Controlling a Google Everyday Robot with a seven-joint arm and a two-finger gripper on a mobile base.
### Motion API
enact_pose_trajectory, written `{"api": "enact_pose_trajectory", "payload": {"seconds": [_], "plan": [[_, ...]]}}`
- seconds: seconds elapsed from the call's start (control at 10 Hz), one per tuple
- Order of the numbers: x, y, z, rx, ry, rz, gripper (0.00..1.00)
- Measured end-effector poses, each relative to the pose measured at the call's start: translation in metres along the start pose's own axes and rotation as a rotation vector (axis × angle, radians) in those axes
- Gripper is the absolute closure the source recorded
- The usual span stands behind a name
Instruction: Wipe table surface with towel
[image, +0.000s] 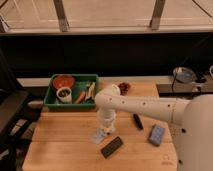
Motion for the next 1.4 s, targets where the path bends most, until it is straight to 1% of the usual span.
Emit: {"api": "enact_pose_trajectory", "payload": {"seconds": [0.1, 0.2, 0.3, 0.5, 0.6, 0.7, 0.9, 1.0, 1.1, 1.2, 1.4], "plan": [[0.015, 0.011, -0.002, -0.003, 0.006, 0.020, 0.81], [0.041, 0.025, -0.005, -0.007, 0.019, 0.043, 0.81], [0.061, 0.033, -0.010, -0.006, 0.032, 0.052, 0.81], [0.083, 0.034, -0.019, 0.002, 0.055, 0.045, 0.81], [0.092, 0.031, -0.026, 0.011, 0.069, 0.028, 0.81], [0.095, 0.027, -0.029, 0.016, 0.076, 0.014, 0.81], [0.085, 0.010, -0.033, 0.025, 0.088, -0.040, 0.81], [0.073, -0.001, -0.033, 0.025, 0.088, -0.069, 0.81], [0.060, -0.012, -0.033, 0.028, 0.087, -0.091, 0.81], [0.036, -0.028, -0.029, 0.030, 0.080, -0.113, 0.81], [0.004, -0.045, -0.021, 0.027, 0.062, -0.127, 0.81]]}}
